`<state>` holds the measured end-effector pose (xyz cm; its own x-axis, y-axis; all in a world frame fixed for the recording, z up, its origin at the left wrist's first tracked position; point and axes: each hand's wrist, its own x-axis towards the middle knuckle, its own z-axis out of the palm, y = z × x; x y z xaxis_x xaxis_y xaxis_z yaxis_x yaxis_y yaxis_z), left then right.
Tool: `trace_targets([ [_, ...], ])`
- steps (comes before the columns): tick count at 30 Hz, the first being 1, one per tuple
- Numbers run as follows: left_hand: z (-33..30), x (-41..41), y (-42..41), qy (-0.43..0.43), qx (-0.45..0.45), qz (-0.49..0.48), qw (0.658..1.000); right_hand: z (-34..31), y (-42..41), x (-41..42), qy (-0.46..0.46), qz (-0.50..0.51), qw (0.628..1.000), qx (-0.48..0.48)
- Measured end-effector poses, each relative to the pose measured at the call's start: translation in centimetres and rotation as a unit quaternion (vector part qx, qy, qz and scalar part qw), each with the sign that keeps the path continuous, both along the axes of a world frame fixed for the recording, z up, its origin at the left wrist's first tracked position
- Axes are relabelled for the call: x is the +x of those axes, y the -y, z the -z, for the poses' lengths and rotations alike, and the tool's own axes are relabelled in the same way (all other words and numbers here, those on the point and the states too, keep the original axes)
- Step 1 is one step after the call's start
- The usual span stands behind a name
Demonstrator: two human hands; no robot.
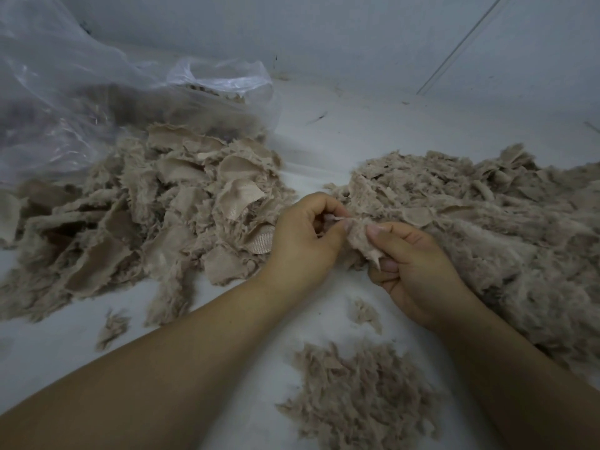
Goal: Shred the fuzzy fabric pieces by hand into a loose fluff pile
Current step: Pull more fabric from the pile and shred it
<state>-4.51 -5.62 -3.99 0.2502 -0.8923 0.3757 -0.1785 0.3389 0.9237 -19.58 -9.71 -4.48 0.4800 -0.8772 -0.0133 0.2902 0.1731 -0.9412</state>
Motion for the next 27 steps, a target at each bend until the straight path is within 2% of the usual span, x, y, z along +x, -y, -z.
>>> trace_targets([
  [4,-0.16,-0.35,-0.24,-0.018,0.006,0.039,0.999,-0.03,0.02,-0.12,0.004,-0.018,1.000,-0.010],
  [9,0.22,-0.10,0.07,-0.095,0.105,0.058,0.988,-0.02,-0.06,-0.13,-0.002,-0.009,1.000,-0.001],
  [16,0.22,0.21,0.44,-0.147,0.116,0.013,0.982,-0.18,-0.24,0.04,0.021,0.004,1.000,0.011],
  [19,-0.06,0.16,0.35,-0.175,0.135,0.057,0.974,-0.23,-0.30,0.08,0.015,0.026,1.000,0.008],
  [24,-0.05,-0.10,0.08,-0.120,0.103,0.060,0.986,-0.14,-0.27,0.18,0.006,0.015,1.000,0.009],
  [27,-0.27,-0.31,-0.21,-0.108,0.099,0.080,0.986,0.04,-0.47,0.24,-0.004,-0.014,0.999,-0.035],
])
